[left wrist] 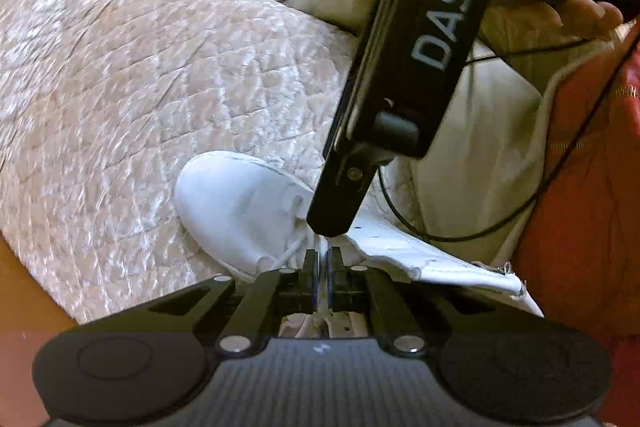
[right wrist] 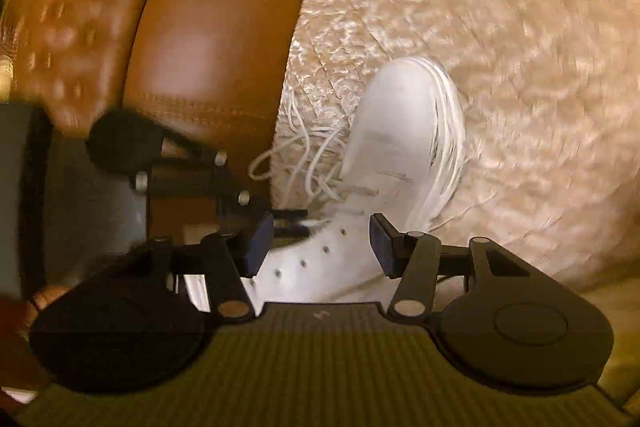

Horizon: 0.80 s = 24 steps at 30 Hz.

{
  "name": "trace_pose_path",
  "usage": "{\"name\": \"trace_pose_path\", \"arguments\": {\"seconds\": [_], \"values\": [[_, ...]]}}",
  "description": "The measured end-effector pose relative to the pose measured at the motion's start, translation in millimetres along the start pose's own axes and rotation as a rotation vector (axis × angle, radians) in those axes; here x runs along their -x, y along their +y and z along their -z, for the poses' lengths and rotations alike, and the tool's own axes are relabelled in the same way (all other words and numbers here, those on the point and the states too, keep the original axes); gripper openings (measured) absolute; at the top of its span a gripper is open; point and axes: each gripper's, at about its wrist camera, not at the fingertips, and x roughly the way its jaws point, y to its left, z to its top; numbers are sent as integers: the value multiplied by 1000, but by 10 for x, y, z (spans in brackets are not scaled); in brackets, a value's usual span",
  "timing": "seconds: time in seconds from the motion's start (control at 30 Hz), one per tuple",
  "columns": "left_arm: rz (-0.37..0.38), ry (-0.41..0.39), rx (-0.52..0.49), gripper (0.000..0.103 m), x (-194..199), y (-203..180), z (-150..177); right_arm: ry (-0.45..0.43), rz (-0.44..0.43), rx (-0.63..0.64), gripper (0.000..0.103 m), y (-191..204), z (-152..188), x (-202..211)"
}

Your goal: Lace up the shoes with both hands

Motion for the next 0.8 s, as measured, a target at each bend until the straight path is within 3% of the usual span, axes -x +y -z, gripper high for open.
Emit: {"name": "trace_pose_path", "arguments": {"seconds": [0.17,0.3,0.4,0.53,0.7,0.8], "values": [[-26,-16,82,3,53,157,172,18,-15,105,61,394,40,34],[-19,-34,117,3,64,232,251,32,91,265,61,708,201,-11],[1,-76,108,3,93,200,209,57,161,286,61,683,243,-89],[49,-125,32,3,60,128,92,34,262,300,61,583,372,-27],[113,-120,-107,3,-39,-23,-26,-13,275,203,61,242,505,192],[122,-93,-203,4,-126,-130,-122,-33,221,111,62,8,488,266]]}}
